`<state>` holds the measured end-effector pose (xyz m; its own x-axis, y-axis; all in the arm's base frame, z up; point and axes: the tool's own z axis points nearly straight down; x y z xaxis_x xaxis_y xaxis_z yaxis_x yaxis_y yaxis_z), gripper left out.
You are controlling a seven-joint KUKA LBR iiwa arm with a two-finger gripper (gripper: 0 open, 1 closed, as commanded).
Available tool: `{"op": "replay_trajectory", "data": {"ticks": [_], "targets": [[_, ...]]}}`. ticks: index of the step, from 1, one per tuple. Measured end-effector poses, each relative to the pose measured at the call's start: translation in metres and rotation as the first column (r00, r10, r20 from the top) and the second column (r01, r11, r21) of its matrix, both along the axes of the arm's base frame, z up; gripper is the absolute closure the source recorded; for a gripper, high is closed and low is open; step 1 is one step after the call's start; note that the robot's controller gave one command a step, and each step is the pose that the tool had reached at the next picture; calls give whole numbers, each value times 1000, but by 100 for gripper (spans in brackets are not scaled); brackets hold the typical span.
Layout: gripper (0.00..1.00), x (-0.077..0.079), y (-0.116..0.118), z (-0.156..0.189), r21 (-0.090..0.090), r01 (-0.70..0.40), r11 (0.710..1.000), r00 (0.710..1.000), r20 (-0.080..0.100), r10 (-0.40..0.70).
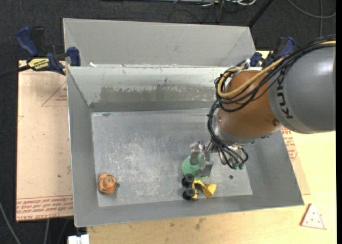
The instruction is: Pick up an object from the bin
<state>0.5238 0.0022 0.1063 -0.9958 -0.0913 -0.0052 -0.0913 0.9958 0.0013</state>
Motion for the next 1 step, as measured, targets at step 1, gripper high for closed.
{"op": "replay_trajectory", "data": {"ticks": [1], "targets": [[100,0,0,0,0,0,1000,1000,0,0]]}}
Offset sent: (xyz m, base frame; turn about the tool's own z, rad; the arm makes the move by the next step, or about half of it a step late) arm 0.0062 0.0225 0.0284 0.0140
